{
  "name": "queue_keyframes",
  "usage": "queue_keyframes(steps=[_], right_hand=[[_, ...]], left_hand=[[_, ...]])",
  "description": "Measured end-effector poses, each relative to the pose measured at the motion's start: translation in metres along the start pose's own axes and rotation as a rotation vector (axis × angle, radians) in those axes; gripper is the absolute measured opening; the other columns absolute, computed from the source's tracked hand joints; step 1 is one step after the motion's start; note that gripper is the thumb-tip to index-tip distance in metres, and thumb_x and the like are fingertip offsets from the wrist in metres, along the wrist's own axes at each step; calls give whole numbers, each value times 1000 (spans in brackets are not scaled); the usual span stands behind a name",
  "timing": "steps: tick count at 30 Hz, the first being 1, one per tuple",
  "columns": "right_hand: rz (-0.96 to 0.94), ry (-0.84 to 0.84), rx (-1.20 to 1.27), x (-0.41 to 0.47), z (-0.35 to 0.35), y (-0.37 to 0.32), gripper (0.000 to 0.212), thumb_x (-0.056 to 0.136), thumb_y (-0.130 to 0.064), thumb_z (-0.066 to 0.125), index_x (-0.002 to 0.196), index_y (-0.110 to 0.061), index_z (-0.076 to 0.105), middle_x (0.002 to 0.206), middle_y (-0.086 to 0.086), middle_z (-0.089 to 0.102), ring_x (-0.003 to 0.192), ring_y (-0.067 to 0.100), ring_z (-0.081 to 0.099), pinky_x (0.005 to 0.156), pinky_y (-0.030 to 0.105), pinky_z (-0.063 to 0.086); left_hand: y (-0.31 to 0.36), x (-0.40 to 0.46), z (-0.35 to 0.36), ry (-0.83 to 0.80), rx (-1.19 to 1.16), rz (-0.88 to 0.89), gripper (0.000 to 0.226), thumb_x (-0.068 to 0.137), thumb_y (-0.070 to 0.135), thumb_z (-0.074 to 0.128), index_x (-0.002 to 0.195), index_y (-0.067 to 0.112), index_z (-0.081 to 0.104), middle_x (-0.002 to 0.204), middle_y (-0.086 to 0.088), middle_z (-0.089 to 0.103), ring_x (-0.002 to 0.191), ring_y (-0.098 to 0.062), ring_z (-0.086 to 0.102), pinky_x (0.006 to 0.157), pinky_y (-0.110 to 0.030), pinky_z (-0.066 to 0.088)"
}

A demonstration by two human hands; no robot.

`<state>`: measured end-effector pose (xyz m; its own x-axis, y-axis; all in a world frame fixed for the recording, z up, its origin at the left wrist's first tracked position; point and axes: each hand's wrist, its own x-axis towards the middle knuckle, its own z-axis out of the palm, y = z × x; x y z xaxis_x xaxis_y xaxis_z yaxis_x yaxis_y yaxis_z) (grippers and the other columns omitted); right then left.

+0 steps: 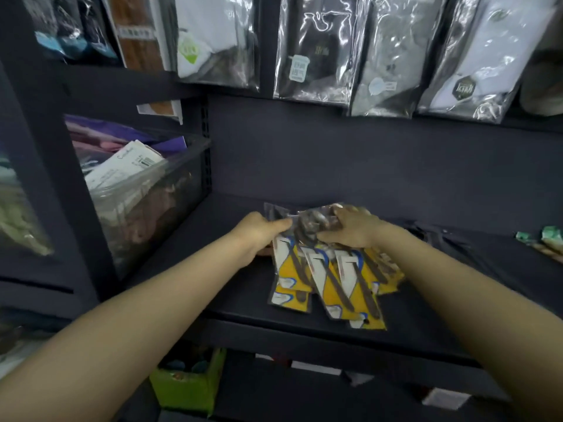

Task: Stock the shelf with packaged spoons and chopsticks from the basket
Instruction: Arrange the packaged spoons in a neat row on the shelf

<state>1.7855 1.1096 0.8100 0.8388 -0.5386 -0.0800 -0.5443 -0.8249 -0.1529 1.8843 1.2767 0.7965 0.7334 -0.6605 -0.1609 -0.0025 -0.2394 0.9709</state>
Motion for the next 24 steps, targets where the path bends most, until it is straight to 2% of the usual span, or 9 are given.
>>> queue_keyframes(steps=[2,5,8,10,13,14,16,20,24], right_hand=[[-82,-24,94,-2,-3,13,77,83,-51,59,143,-12,31,153,8,27,142,28,24,115,38,25],[-188,94,120,9,4,18,69,81,-52,60,140,-24,38,154,7,24,144,29,15,117,43,19],[-304,161,110,29,8,9,61,82,-49,60,137,-27,42,150,4,32,141,27,21,116,43,19],[-410,134,85,40,7,2,47,80,-45,64,122,-25,56,128,3,53,126,24,40,108,45,32],[-507,66,125,53,2,-4,12,80,-34,68,88,-26,63,98,-4,56,103,16,46,100,40,38],[-537,68,183,56,-1,-7,8,80,-31,69,77,-30,61,93,-6,55,100,15,47,99,39,39],[-565,91,382,59,-12,-15,23,81,-21,69,66,-35,56,85,-6,55,91,13,53,95,35,44],[-514,11,842,65,-34,-35,22,89,-10,58,71,-21,54,69,-4,53,60,4,48,57,16,40],[-407,-6,900,84,-26,-59,24,93,-17,52,70,-22,47,63,0,44,40,2,36,32,12,26]], left_hand=[[0,5,7,22,136,43,12,83,17,65,86,5,63,73,-6,64,57,-11,57,42,-17,45],[2,14,17,76,162,134,4,83,9,62,83,7,65,64,-1,56,47,-4,51,36,-11,36],[11,24,12,188,143,241,7,87,9,57,83,14,54,68,4,49,60,-6,45,49,-15,36],[17,27,1,230,141,281,10,89,9,56,95,15,51,76,1,52,71,-11,49,62,-21,38],[20,28,-19,215,236,316,16,88,7,56,104,12,57,86,-1,57,82,-13,53,72,-20,40],[19,28,-26,210,276,322,17,87,5,56,103,11,57,84,0,57,81,-12,52,71,-17,40],[14,33,-42,222,375,316,17,86,2,57,101,8,58,85,-4,58,84,-16,53,71,-21,41],[-8,52,-76,349,627,199,20,84,7,61,103,2,59,90,-15,63,88,-28,61,74,-31,44],[-17,66,-86,388,731,145,35,86,15,60,117,2,50,103,-22,64,100,-37,60,79,-34,44]])
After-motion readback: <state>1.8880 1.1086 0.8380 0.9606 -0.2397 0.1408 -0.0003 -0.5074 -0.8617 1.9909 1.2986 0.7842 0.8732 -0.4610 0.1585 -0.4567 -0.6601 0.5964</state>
